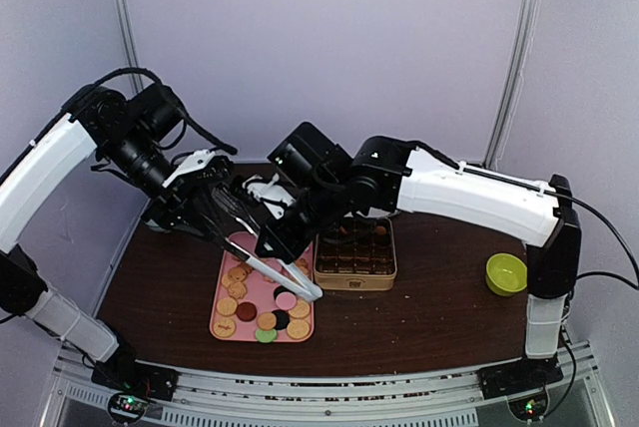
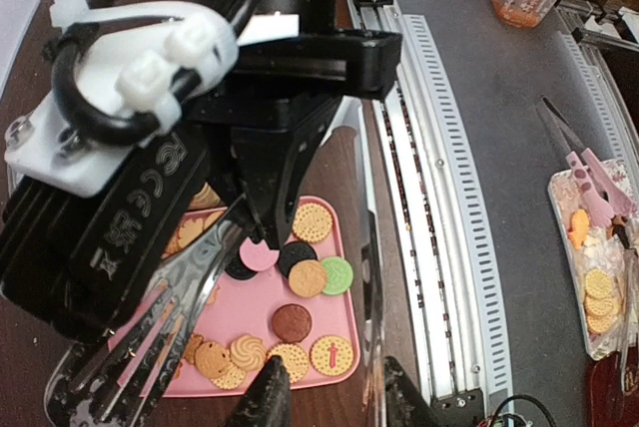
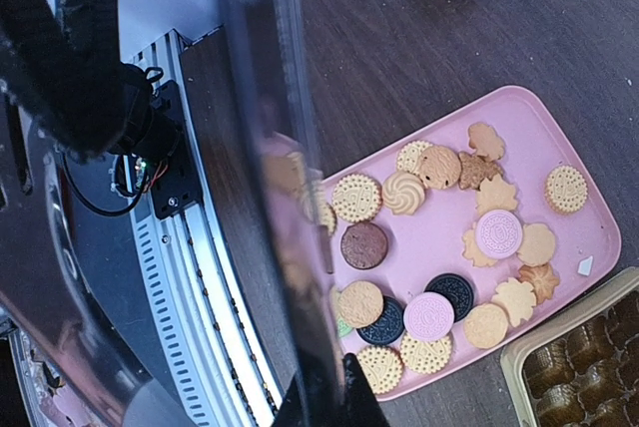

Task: Pack the cookies
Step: Pass from the right arm to the left

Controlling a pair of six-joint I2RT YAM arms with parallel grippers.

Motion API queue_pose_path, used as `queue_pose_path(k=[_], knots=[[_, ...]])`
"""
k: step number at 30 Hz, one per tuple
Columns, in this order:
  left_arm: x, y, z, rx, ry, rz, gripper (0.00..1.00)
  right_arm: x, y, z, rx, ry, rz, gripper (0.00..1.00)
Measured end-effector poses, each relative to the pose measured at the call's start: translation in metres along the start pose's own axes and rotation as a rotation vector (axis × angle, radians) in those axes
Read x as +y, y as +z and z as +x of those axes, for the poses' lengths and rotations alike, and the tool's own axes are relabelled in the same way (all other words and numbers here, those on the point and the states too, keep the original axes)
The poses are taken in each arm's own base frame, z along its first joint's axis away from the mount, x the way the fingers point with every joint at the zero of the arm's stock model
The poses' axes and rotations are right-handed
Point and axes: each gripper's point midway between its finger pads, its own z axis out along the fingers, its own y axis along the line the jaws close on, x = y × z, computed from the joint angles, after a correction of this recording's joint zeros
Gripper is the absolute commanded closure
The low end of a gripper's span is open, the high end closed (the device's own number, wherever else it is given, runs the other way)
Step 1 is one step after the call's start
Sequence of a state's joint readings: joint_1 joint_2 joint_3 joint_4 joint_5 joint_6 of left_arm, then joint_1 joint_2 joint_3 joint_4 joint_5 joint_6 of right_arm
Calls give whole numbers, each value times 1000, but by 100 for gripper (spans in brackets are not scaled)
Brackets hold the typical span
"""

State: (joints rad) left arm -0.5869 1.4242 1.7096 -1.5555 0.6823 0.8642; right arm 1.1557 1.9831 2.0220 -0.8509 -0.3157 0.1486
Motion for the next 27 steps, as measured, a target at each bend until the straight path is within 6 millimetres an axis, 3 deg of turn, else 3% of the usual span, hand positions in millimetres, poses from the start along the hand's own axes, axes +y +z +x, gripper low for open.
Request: queue_pose_path(k=[5, 14, 23, 27], knots=[[3, 0, 1, 29, 8, -40, 76, 0, 2, -2, 11, 1, 9, 100], [-1, 16, 12, 79, -3, -7, 77, -3, 13, 6, 50, 9, 15, 100], [0, 23, 21, 110, -34, 6, 98, -6, 13, 6, 48, 16, 34, 100], [-6, 28, 23, 90, -57, 43, 100, -9, 16, 10, 53, 9, 41, 100]])
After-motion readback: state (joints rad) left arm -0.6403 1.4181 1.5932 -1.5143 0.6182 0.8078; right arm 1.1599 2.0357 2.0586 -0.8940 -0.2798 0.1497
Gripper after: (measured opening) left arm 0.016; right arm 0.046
